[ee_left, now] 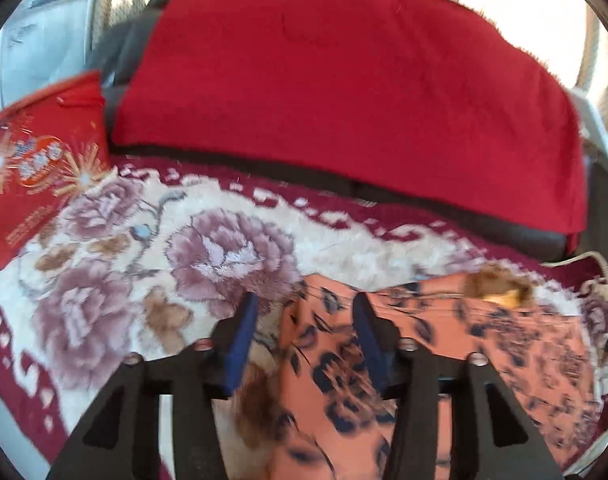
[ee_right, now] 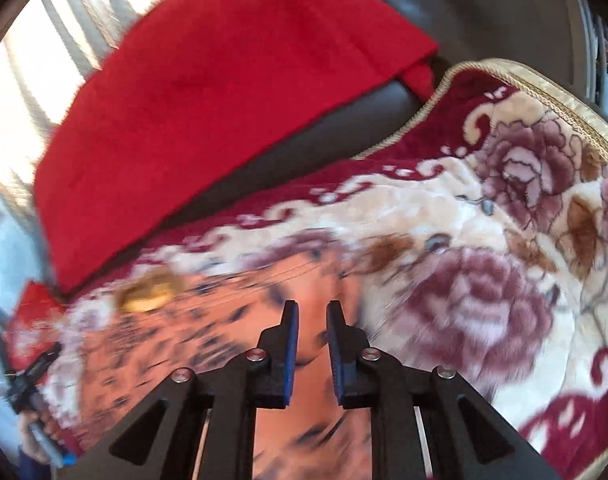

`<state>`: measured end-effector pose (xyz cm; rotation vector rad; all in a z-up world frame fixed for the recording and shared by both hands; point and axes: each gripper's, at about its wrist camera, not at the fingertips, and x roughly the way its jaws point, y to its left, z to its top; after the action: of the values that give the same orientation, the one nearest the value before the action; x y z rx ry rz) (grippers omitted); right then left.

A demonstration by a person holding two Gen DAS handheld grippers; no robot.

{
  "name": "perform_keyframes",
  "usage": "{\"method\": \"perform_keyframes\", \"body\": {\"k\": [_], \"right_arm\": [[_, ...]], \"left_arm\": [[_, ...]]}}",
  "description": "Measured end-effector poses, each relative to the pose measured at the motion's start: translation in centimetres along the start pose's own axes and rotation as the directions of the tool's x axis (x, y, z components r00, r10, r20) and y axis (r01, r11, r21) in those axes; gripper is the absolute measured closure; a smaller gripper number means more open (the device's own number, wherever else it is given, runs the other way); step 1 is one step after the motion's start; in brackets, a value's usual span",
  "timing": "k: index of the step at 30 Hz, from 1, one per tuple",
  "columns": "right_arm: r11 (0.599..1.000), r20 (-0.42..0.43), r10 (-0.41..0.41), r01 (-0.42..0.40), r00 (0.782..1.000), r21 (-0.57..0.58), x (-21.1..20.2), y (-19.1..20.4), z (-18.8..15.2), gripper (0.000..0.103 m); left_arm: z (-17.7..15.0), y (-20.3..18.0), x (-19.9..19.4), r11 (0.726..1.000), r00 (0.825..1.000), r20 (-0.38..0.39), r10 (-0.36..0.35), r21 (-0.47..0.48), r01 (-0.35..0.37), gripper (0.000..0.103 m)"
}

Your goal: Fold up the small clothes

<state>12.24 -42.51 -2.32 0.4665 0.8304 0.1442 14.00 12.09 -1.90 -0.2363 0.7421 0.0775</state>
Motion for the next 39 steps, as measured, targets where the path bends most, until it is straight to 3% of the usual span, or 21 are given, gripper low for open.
{"method": "perform_keyframes", "body": {"k": [1,2,3,4,7,9,10,11,14,16,17,23,30,31,32,33,36,39], "right_arm": [[0.998,-0.012,0.063,-0.063,0.998,0.004,-0.8,0.9,-1.1,0.081],[0.994,-0.028,0.109,-0.109,0.994,0.003,-1.2,1.5,-2.1,0.065],[0.986,-0.053,0.165,-0.165,0.985,0.007,-1.4,2.1,-3.6,0.035],[0.977,-0.067,0.212,-0.211,0.975,0.020,-1.3,2.5,-5.1,0.023],[0.973,-0.094,0.221,-0.214,0.971,0.082,0.0,1.3,-8.2,0.021],[0.961,-0.075,0.170,-0.148,0.983,0.233,0.6,-2.7,-10.2,0.027],[0.941,-0.053,0.169,-0.145,0.984,0.307,0.2,-4.6,-10.9,0.033],[0.917,-0.028,0.191,-0.168,0.981,0.363,-0.4,-5.9,-11.3,0.047],[0.904,0.009,0.177,-0.166,0.984,0.395,-2.8,-7.7,-11.9,0.045],[0.906,0.017,0.179,-0.172,0.984,0.387,-4.1,-7.9,-12.1,0.032],[0.906,0.022,0.176,-0.171,0.984,0.388,-4.7,-7.9,-12.4,0.030],[0.865,-0.003,0.209,-0.183,0.978,0.467,-3.7,-8.9,-14.7,0.030],[0.840,0.003,0.224,-0.194,0.975,0.507,-1.3,-8.5,-13.8,0.032],[0.840,0.015,0.226,-0.202,0.974,0.504,-1.3,-8.4,-13.6,0.036],[0.847,0.021,0.226,-0.207,0.974,0.489,-1.3,-8.3,-13.4,0.065],[0.858,0.010,0.215,-0.194,0.976,0.475,-1.2,-8.3,-13.0,0.086],[0.912,0.030,0.143,-0.143,0.989,0.384,-2.8,-7.0,-12.3,0.087],[0.943,0.021,0.076,-0.078,0.997,0.322,-3.5,-6.3,-12.6,0.087]], "left_arm": [[-0.4,-0.3,-1.3,1.000,1.000,0.017,-0.023,0.001,0.023,0.042],[-1.2,-0.9,-2.9,0.999,0.998,0.029,-0.050,0.008,0.050,0.040],[-1.9,-1.4,-3.8,0.998,0.997,0.032,-0.065,0.017,0.065,0.036],[-2.8,-2.0,-4.5,0.996,0.996,0.030,-0.081,0.030,0.080,0.035],[-5.9,-4.3,-5.7,0.989,0.993,-0.010,-0.115,0.090,0.115,0.035],[-7.9,-5.1,-5.9,0.987,0.993,-0.051,-0.109,0.116,0.114,0.035],[-8.7,-5.3,-5.9,0.986,0.992,-0.068,-0.102,0.123,0.110,0.035],[-9.5,-5.4,-6.1,0.986,0.992,-0.089,-0.092,0.128,0.103,0.035],[-10.7,-5.3,-6.6,0.989,0.992,-0.100,-0.081,0.117,0.093,0.035],[-10.8,-5.5,-6.7,0.991,0.992,-0.104,-0.075,0.105,0.086,0.035],[-10.7,-5.6,-6.7,0.992,0.992,-0.103,-0.073,0.097,0.083,0.035],[-9.5,-8.6,-6.3,0.993,0.992,-0.069,-0.103,0.046,0.106,0.035],[-8.7,-12.3,-2.5,0.991,0.985,-0.110,-0.133,-0.010,0.132,0.035],[-8.8,-12.6,-1.9,0.991,0.983,-0.125,-0.131,-0.014,0.131,0.035],[-8.9,-13.0,-1.2,0.992,0.981,-0.142,-0.129,-0.020,0.127,0.035],[-8.9,-13.2,-0.8,0.992,0.981,-0.148,-0.127,-0.023,0.125,0.035],[-8.6,-13.8,-0.7,0.992,0.983,-0.136,-0.125,-0.009,0.125,0.035],[-8.1,-14.1,-1.3,0.993,0.991,-0.074,-0.115,0.015,0.116,0.034]]}}
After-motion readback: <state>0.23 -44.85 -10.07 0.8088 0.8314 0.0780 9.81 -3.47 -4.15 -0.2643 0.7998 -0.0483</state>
